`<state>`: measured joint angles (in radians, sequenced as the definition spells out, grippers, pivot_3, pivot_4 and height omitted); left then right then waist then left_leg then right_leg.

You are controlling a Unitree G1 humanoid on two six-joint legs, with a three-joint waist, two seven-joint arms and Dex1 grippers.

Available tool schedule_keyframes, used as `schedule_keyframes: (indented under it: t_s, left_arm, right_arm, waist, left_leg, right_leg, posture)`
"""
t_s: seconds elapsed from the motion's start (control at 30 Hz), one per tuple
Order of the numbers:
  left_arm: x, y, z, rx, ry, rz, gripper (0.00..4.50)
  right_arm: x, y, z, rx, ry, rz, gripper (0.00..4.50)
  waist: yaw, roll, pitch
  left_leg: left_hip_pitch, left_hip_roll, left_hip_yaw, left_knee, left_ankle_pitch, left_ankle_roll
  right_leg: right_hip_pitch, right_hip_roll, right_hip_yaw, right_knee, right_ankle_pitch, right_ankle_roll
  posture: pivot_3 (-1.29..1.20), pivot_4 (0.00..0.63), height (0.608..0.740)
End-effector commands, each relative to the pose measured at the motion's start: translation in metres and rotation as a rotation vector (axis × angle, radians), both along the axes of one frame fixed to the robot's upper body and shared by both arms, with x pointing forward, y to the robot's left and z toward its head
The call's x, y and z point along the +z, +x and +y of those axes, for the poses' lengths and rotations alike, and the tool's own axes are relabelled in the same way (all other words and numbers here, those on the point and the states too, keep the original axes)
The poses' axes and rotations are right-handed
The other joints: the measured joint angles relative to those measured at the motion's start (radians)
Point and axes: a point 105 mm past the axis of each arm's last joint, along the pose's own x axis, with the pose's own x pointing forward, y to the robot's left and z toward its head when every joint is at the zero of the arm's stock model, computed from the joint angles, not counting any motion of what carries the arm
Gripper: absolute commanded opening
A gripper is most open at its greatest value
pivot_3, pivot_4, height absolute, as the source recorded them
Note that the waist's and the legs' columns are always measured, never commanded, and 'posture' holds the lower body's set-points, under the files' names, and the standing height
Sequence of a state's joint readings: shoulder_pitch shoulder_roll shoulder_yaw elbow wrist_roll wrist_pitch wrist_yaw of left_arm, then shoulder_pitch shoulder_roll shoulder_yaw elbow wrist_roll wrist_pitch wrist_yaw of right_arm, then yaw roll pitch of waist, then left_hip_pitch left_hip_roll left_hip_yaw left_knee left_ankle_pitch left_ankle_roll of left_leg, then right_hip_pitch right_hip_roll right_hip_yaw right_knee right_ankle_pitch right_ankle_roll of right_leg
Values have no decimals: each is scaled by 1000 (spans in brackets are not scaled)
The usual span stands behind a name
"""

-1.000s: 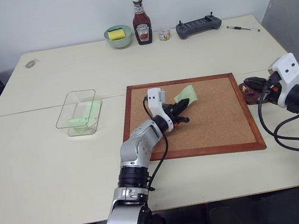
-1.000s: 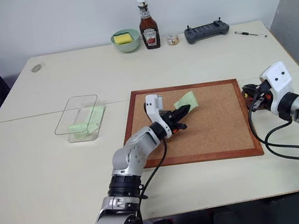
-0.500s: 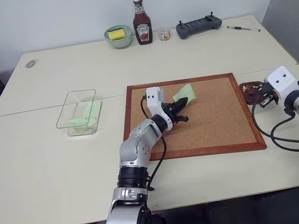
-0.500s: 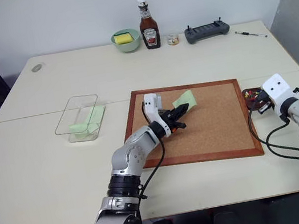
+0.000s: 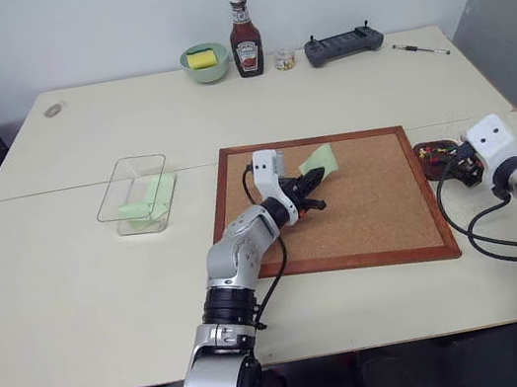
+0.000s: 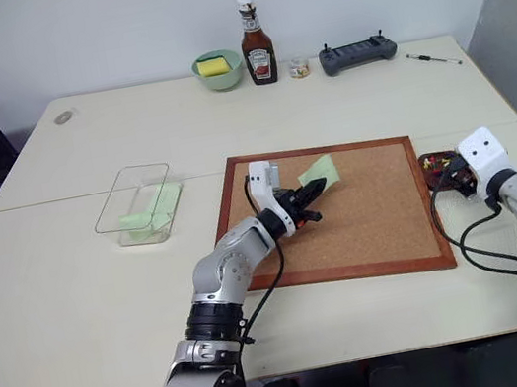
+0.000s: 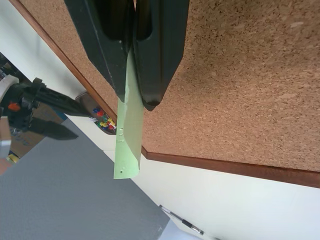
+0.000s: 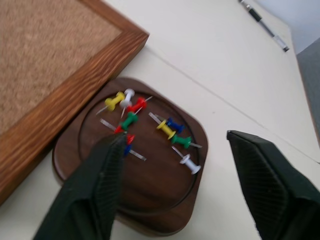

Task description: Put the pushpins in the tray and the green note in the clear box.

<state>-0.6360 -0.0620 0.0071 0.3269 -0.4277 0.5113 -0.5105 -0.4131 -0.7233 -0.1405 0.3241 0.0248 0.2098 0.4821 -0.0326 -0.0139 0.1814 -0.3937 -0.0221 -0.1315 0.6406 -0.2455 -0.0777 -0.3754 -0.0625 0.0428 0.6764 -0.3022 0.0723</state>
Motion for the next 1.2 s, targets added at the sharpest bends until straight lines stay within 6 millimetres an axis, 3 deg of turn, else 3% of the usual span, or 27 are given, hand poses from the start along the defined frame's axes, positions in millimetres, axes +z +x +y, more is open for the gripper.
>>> schedule_keyframes:
  t_s: [0.03, 0.13, 0.27, 0.57, 0.67, 0.77, 0.93, 1.17, 1.2]
  left_arm:
    - [29, 3, 7, 41, 33, -136, 0]
    - [45, 9, 24, 114, 81, -201, 0]
    - [63, 12, 61, 246, 164, -260, 0]
    - [88, 5, 184, 638, 411, -287, 0]
    - [93, -1, 223, 761, 499, -283, 0]
    - [89, -3, 253, 838, 563, -248, 0]
    - [76, -2, 281, 892, 662, -203, 0]
    - [62, 2, 288, 903, 694, -176, 0]
    - [61, 2, 287, 902, 687, -170, 189]
  right_arm:
    - [36, -4, 16, 107, 50, -98, 4437]
    - [47, -12, 44, 257, 100, -104, 4495]
    - [61, -29, 100, 520, 209, -108, 4495]
    - [76, -58, 203, 972, 360, 1, 4495]
    - [78, -56, 228, 1027, 370, 22, 4495]
    - [76, -49, 247, 1048, 370, 32, 4495]
    - [76, -48, 265, 1097, 343, 38, 4495]
    - [73, -51, 271, 1116, 330, 47, 4495]
    - [73, -51, 271, 1117, 330, 48, 4500]
  waist:
    - [-1, 0, 0]
    - [-3, 0, 0]
    - [-4, 0, 0]
    - [-7, -1, 1]
    - [-9, -2, 1]
    - [-8, -2, 1]
    - [1, -2, 1]
    - [0, -2, 1]
    - [-1, -2, 1]
  left_leg:
    - [0, 0, 0, 0, 0, 0]
    - [0, 0, 0, 0, 0, 0]
    - [0, 1, -1, 0, 0, 0]
    - [0, 1, -3, 0, -1, 2]
    - [-1, 1, -3, 0, -1, 2]
    - [-1, 1, -3, 0, -1, 2]
    - [-3, 0, -3, 0, -1, 1]
    - [-6, 0, -3, 0, 0, 1]
    - [-6, 0, -3, 0, -1, 1]
  right_leg:
    - [0, 0, 0, 0, 0, 0]
    - [0, 0, 0, 0, 0, 0]
    - [0, 0, 0, 0, 0, 0]
    - [-1, 0, -1, 1, 0, 0]
    - [-2, 1, -1, 2, 0, 0]
    - [-3, 1, -1, 3, 0, 0]
    - [-5, 0, -1, 3, 0, 0]
    - [-10, 0, -1, 4, 0, -1]
    - [-10, 0, -1, 4, 0, -1]
  posture:
    - [0, 150, 740]
    - [0, 150, 740]
    - [0, 150, 740]
    - [0, 150, 740]
    - [0, 150, 740]
    - [0, 150, 740]
    - [0, 150, 740]
    - [0, 150, 740]
    - [0, 150, 740]
